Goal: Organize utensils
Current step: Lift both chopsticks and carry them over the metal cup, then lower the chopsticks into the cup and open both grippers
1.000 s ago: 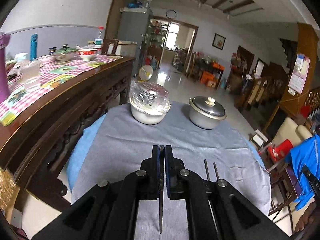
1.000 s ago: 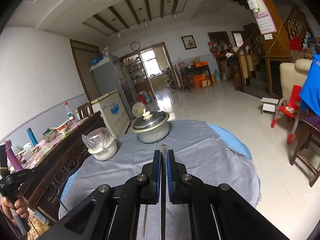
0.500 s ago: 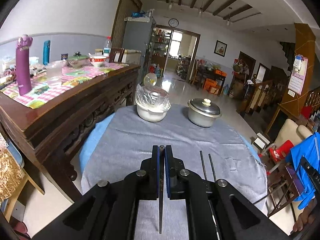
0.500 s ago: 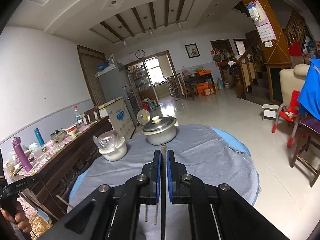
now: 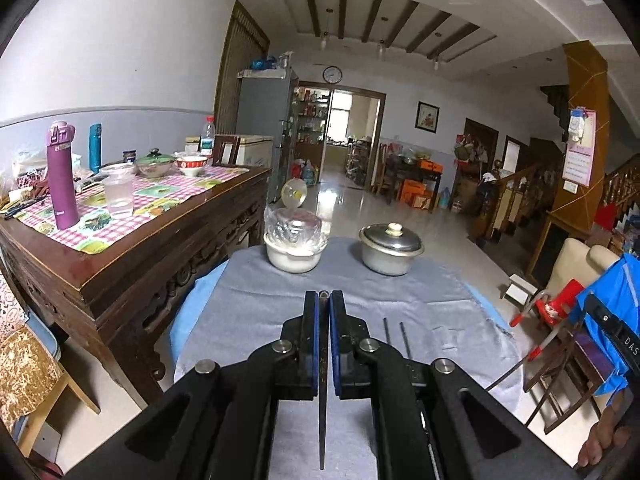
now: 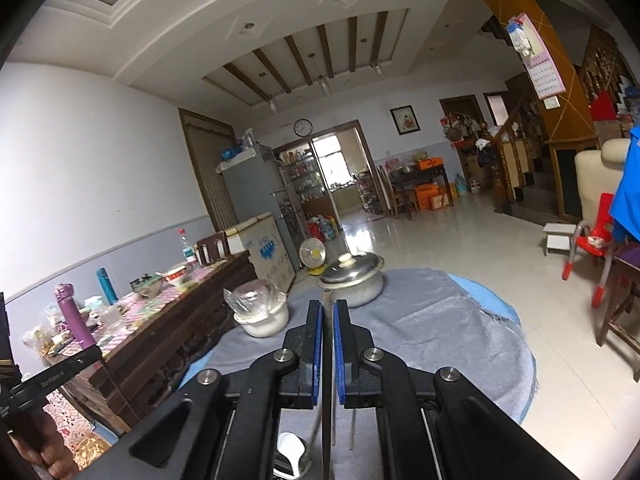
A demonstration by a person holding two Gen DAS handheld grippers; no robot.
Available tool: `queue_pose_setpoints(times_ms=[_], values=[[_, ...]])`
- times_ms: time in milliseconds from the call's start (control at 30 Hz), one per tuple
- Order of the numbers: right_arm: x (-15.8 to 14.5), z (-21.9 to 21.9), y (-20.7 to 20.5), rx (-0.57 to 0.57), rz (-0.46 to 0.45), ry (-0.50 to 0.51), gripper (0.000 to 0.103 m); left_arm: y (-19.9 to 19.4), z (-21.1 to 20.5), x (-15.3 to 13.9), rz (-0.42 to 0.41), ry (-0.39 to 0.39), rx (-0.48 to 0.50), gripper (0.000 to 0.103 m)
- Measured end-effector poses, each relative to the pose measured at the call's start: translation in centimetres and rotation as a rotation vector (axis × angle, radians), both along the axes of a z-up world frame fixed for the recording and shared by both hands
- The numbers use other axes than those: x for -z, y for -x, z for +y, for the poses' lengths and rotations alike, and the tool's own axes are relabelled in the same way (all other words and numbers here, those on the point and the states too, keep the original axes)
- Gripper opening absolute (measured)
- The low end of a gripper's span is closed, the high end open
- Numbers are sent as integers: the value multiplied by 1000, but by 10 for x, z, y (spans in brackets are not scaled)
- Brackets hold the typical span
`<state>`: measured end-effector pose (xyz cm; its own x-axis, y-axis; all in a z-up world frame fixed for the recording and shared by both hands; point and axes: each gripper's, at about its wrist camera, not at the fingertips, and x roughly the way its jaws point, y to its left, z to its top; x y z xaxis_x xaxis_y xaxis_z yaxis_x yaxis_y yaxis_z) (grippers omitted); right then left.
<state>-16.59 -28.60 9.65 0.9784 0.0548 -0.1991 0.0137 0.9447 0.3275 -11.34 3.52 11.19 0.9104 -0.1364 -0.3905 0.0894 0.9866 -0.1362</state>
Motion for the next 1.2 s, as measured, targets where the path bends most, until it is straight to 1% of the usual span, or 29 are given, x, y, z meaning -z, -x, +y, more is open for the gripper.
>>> queue_pose_setpoints(times_ms=[233,500,633,733,833,900,967,1033,1133,1200], values=[[-19,15,10,-44,-56,-5,6,12,-4,-19,-17,56,57,5],[-32,36,3,-84,-106,-5,6,19,-13,-42,-67,107,121,5],[-36,45,-3,-86,-128,-9,6,17,-19,-49,-91,123,132,5],[-37,51,-8,-61,-155,2,6,13,-25,-51,-116,138,130,5],[-34,57,-14,-34,-172,5,6,8,-31,-50,-148,156,124,5],[-30,63,-19,-1,-190,33,6,4,-34,-48,-167,160,115,5],[-24,66,-23,20,-201,47,6,2,-39,-42,-200,166,104,5],[-18,67,-29,32,-204,48,6,-4,-42,-34,-214,173,99,5],[-5,70,-35,59,-207,75,6,-14,-47,-18,-196,200,103,5],[3,68,-38,65,-206,76,6,-20,-51,-8,-178,199,94,5]])
